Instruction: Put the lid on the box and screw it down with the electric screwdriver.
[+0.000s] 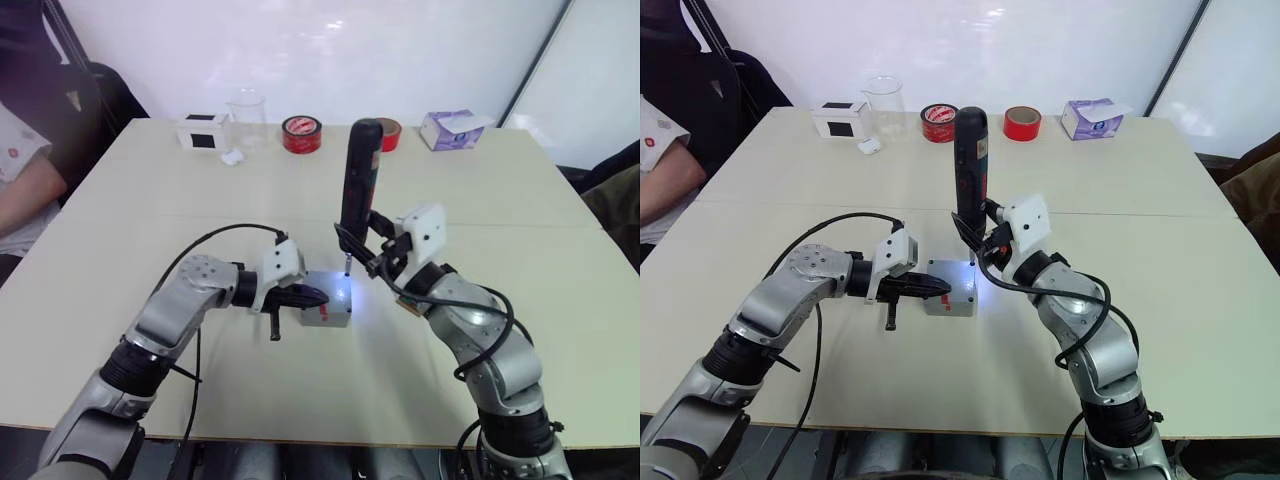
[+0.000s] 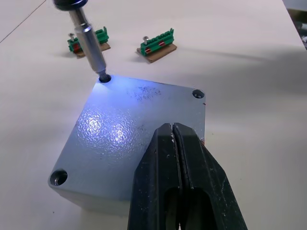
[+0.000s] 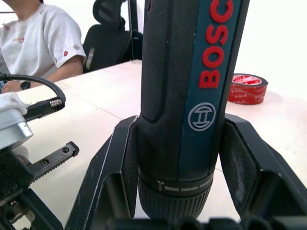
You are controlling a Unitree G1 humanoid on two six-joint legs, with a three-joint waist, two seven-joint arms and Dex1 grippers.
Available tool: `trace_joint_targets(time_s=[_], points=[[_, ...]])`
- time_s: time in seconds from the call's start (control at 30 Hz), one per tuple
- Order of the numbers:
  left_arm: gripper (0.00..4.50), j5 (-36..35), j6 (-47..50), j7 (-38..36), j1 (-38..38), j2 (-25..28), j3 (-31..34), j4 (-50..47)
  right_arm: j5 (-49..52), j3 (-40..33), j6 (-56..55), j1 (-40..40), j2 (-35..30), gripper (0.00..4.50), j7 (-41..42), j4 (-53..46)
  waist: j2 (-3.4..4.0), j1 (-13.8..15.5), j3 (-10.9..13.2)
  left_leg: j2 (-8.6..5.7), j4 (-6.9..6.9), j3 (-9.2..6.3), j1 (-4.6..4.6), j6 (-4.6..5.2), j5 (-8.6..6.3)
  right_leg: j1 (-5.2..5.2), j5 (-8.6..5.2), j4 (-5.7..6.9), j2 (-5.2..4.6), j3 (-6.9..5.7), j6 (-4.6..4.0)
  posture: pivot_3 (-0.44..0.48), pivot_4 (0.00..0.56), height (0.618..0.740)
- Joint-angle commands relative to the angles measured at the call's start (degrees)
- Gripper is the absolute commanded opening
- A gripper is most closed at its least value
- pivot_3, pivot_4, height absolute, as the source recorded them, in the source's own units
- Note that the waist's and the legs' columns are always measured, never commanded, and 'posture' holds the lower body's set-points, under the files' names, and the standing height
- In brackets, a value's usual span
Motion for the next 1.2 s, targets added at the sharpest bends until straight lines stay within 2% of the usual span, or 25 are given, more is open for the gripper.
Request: trace_joint_targets(time_s=[0.03,0.13,0.17,0.27,0.3,0.4,0.43,0.53,0.57,0.63,0.67,0.73,0.9,1.2], points=[[0.0,0.9,0.93,0.17,0.78,-0.36,-1.19,1.68,5.36,-7.08,3.74,-7.25,-0.29,1.87,-2.16,-7.24,0.09,0.01,0.07,-0.02,0.0,0.0,-0.13,0.0,0.0,-0.12,0.0,0.0,0.02,0.0,0.01,0.0,0.15,0.74],[0.0,-6.57,4.78,1.03,0.46,-3.54,4.55,-0.24,15.87,-16.92,16.51,-14.01,1.3,1.87,-8.73,-7.27,0.18,0.01,0.22,-0.07,0.06,-0.01,-0.31,0.01,0.01,-0.24,0.02,0.01,0.03,-0.01,0.03,0.0,0.15,0.74],[0.0,-8.63,5.52,2.96,-0.44,-5.21,7.31,-1.0,22.72,-23.37,21.22,-17.8,2.23,1.87,-14.47,-5.1,0.16,0.09,0.24,-0.03,0.09,-0.03,-0.39,0.02,0.01,-0.29,0.02,0.02,0.03,-0.01,0.04,0.0,0.15,0.74],[0.0,-12.8,8.67,8.1,-2.95,-7.05,13.83,-5.53,41.75,-40.36,38.48,-28.54,-6.19,1.87,-22.79,6.05,0.11,0.3,0.67,-0.03,0.19,-0.12,-0.71,0.01,0.02,-0.52,0.15,0.1,0.0,-0.08,0.25,0.0,0.15,0.74],[0.0,-13.23,8.9,9.48,-3.13,-6.98,14.95,-8.14,44.88,-43.84,42.7,-31.07,-8.75,1.87,-24.91,9.55,0.09,0.31,0.8,-0.06,0.22,-0.13,-0.78,0.08,0.06,-0.53,0.22,0.06,-0.06,-0.09,0.25,0.0,0.15,0.74],[0.0,-13.09,10.11,14.86,-3.41,-7.22,16.77,-13.68,51.2,-48.07,52.88,-34.39,-12.89,1.87,-30.96,16.55,0.19,0.21,0.84,-0.17,0.08,-0.09,-0.83,0.26,-0.02,-0.54,0.24,-0.08,-0.2,-0.13,0.25,0.0,0.15,0.74],[0.0,-12.74,10.49,14.74,-3.72,-6.09,16.3,-15.06,49.44,-45.31,55.29,-33.12,-17.08,1.87,-29.21,15.44,0.29,0.02,0.83,-0.18,0.05,-0.05,-0.82,0.36,-0.08,-0.54,0.25,-0.13,-0.21,-0.13,0.29,0.0,0.15,0.74],[0.0,-15.19,12.42,8.98,-4.4,-1.48,14.41,-17.32,58.81,-40.82,57.05,-26.86,-26.2,1.87,-25.06,20.86,0.5,-0.31,0.96,-0.21,-0.12,0.09,-0.86,0.57,-0.2,-0.59,0.23,-0.2,-0.16,-0.08,0.38,0.0,0.15,0.74],[0.0,-16.57,13.88,5.06,-5.01,1.03,12.77,-16.81,62.92,-40.0,57.05,-24.23,-28.81,1.87,-25.13,24.01,0.56,-0.4,1.0,-0.24,-0.12,0.12,-0.86,0.7,-0.28,-0.59,0.2,-0.28,0.01,-0.05,0.42,0.0,0.15,0.74],[0.0,-17.24,15.24,0.58,-6.24,4.13,10.32,-15.0,68.68,-34.86,57.05,-17.34,-37.83,1.87,-25.02,29.05,0.57,-0.02,1.07,-0.24,-0.1,0.13,-0.87,0.74,-0.3,-0.63,0.15,-0.28,0.06,-0.03,0.5,0.0,0.15,0.74],[0.0,-16.89,14.32,-1.47,-6.4,5.36,9.03,-14.68,71.71,-30.37,57.05,-12.17,-44.27,1.87,-22.28,29.65,0.62,0.29,1.1,-0.28,-0.08,0.14,-0.87,0.74,-0.3,-0.63,0.09,-0.3,0.08,-0.04,0.55,0.0,0.15,0.74],[0.0,-17.83,13.79,-4.59,-5.95,6.97,7.75,-15.21,71.73,-28.09,57.05,-5.53,-49.0,1.87,-20.73,28.88,0.65,1.13,1.15,-0.31,0.0,0.16,-0.89,0.73,-0.29,-0.61,0.04,-0.27,0.05,-0.07,0.55,0.0,0.15,0.74],[0.0,-17.81,13.97,-6.75,-5.23,8.27,5.57,-16.88,69.07,-27.18,56.54,-0.68,-50.78,1.87,-19.71,31.74,0.57,-0.2,1.27,-0.33,0.16,0.19,-0.85,0.69,-0.27,-0.59,0.0,-0.28,0.04,0.21,0.49,0.0,0.15,0.74],[0.0,-18.61,15.43,-3.73,-2.73,6.23,3.93,-19.39,59.97,-22.31,57.05,-2.77,-49.96,1.87,-16.53,37.61,0.57,0.09,1.27,-0.3,0.19,0.14,-0.79,0.59,-0.2,-0.58,0.15,-0.21,0.15,0.26,0.65,0.0,0.15,0.74]])
